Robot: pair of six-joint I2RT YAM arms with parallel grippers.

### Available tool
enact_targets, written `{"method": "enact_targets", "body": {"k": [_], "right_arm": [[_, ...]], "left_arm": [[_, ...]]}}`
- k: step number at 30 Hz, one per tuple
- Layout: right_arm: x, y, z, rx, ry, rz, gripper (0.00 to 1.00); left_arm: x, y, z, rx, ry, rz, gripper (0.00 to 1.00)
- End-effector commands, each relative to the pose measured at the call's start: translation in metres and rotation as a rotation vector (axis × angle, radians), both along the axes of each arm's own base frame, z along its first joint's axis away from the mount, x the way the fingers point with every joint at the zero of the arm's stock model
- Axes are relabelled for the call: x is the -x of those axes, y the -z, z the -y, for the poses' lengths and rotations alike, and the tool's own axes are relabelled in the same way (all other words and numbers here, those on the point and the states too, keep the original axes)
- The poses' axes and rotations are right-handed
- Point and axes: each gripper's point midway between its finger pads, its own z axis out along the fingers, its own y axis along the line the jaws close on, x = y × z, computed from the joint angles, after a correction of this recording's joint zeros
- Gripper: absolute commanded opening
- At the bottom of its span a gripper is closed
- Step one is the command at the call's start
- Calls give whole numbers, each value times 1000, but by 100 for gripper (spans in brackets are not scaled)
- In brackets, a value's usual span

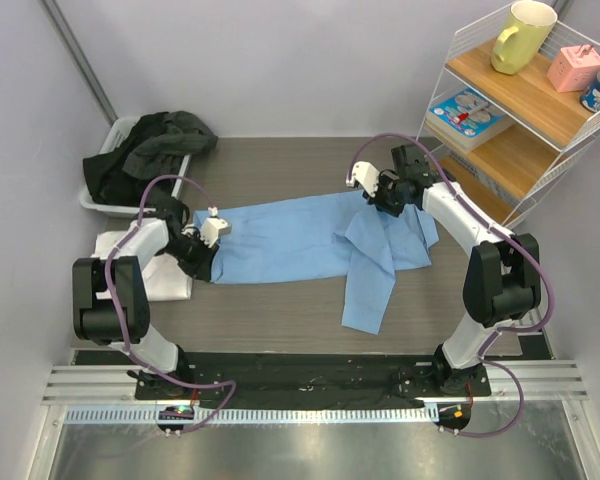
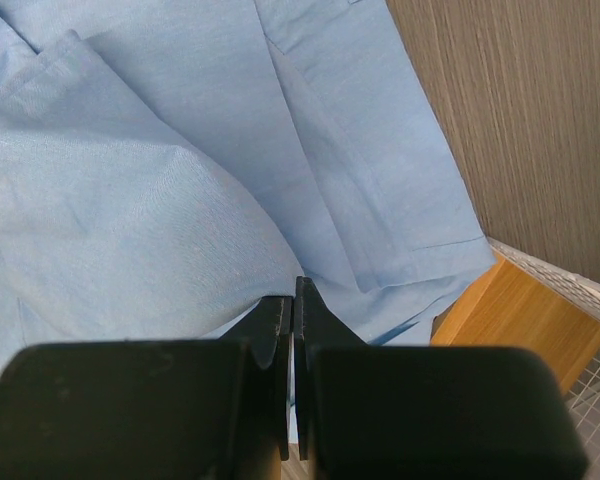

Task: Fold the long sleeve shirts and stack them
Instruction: Fold the shirt

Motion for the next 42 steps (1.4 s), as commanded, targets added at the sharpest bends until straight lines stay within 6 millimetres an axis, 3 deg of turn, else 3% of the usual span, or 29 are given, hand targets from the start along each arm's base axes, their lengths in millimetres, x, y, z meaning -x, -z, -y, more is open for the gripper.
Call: {"method": "enact_targets", "body": {"k": [1,3,10,13,17,24,28,34,39,42], "right_arm": [[-6,-14,-2,-22,5,48,1],[-6,-12,-1,-17,7,46,1],[-8,-10,0,-3,-1,50,1],[-8,-9,-2,-10,-3,47,1],[-9,-9,-9,-35,-1,38,1],[-17,1,-13,-20,3,41,1],[-18,2,-12,-12,7,42,1],[-12,7,-7,8,5,36,1],[-13,7,-7,5,10,35,1],[-13,10,-6,13,10,33,1]], "left_arm": [[-17,-2,0,8,-8,37,8],[-12,-5,-7,-7,9,8,0],[1,-8,-38,-140,79,-50,0],[2,-7,-40,-147,111,-83,0],[-5,-17,-28,-79,122,-72,30],[-28,-38,-16,-47,90,69,33],[-22,-28,-10,-50,59,-7,43],[-5,-5,-30,-160,86,-66,47],[-7,5,-34,-179,73,-93,45],[-7,3,-34,-181,108,-101,17]]}}
